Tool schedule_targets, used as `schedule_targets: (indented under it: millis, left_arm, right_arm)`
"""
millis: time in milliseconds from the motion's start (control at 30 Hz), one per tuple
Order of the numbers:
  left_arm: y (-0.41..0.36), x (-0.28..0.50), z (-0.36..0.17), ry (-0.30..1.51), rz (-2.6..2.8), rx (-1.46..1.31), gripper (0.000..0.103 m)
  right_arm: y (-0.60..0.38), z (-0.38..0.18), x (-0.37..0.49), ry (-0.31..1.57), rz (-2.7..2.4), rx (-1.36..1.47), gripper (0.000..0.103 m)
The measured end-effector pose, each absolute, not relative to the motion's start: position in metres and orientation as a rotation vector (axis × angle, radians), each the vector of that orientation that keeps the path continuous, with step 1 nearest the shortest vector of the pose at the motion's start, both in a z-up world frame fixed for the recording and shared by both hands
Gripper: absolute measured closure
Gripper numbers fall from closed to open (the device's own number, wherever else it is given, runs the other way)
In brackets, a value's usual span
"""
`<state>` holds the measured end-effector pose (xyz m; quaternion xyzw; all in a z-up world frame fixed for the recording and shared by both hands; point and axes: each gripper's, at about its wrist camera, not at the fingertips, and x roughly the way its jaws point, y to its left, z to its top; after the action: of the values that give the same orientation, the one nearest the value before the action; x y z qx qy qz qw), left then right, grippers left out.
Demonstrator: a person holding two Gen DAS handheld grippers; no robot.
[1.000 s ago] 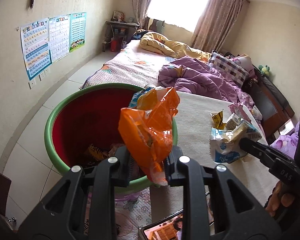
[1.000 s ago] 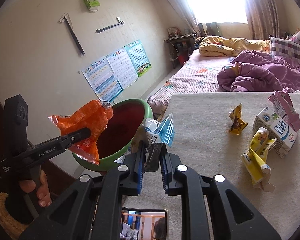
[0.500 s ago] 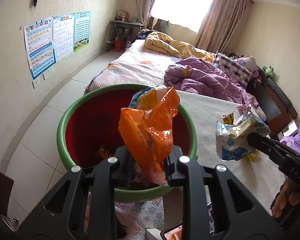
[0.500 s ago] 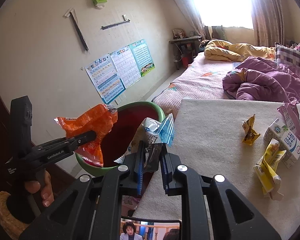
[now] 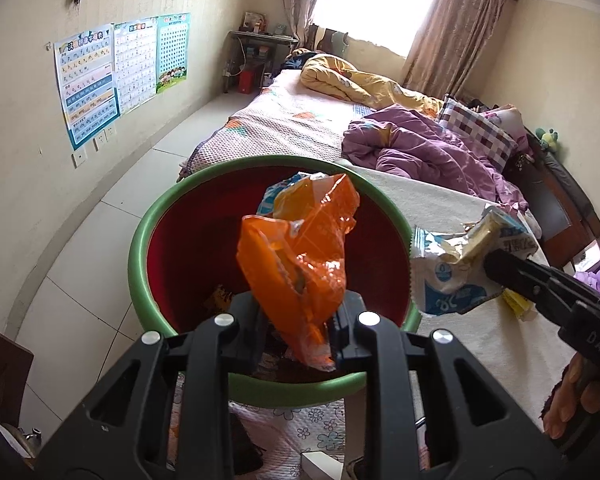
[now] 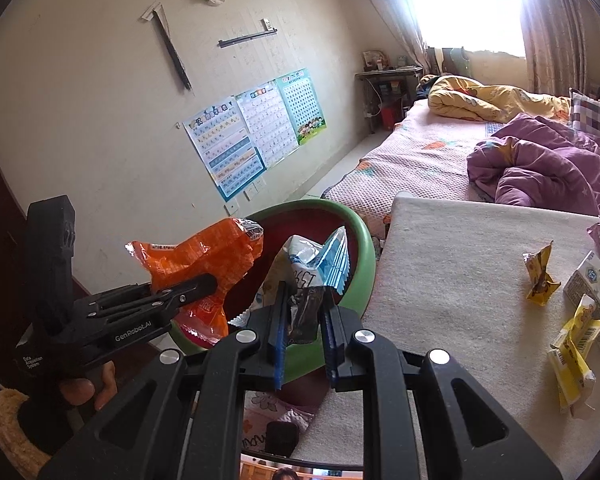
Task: Collect trash
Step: 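Open both tools above the red bucket to drop the items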
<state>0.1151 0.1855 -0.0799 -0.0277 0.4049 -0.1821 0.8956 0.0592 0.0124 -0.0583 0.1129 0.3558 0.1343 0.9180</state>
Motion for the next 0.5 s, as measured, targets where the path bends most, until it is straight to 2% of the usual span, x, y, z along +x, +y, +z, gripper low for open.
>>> schedule_targets:
  millis: [500]
  left_arm:
    - [0.1942,0.1205,-0.0847,0.858,-0.348,-0.062,0.079]
  right_arm:
    - [0.0171,-0.0608,0.0657,0.732,0.288,0.208,0.087]
